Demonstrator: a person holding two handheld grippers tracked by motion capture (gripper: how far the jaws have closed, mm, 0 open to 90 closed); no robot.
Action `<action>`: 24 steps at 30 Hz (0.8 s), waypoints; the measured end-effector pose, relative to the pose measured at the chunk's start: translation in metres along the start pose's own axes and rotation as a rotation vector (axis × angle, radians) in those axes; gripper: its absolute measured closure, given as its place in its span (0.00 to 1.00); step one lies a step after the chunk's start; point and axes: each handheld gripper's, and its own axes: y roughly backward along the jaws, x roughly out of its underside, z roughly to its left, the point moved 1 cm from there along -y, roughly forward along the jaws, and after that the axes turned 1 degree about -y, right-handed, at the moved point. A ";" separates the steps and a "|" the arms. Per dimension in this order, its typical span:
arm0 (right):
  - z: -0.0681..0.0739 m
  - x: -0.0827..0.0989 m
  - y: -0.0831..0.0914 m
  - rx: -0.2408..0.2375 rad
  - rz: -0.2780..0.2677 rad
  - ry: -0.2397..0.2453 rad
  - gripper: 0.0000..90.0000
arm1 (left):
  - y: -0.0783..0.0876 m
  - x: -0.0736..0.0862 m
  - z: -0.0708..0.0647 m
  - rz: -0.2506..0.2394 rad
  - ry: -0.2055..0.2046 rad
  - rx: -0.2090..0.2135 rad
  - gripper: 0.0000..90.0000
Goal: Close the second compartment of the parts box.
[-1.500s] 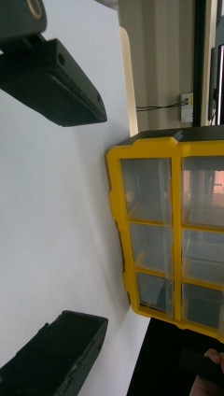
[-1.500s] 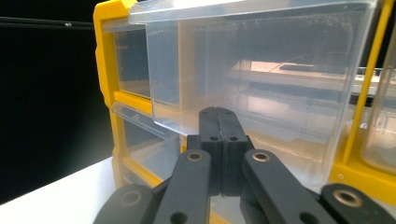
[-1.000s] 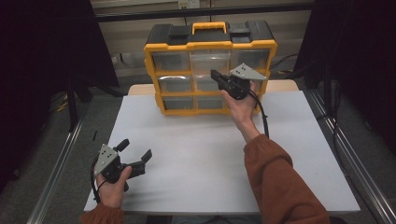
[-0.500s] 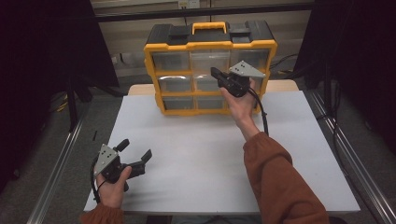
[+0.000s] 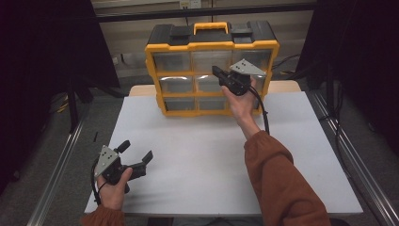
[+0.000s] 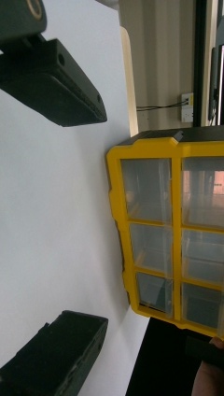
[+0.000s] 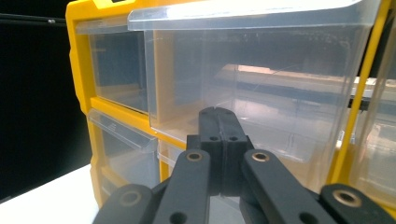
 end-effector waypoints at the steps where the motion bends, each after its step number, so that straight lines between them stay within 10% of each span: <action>1: 0.000 0.000 -0.001 0.000 -0.002 -0.003 1.00 | 0.000 0.000 0.000 0.000 0.000 0.000 0.04; 24: -0.004 -0.002 -0.007 0.024 0.010 0.006 1.00 | -0.006 -0.001 -0.001 -0.012 0.019 -0.002 0.04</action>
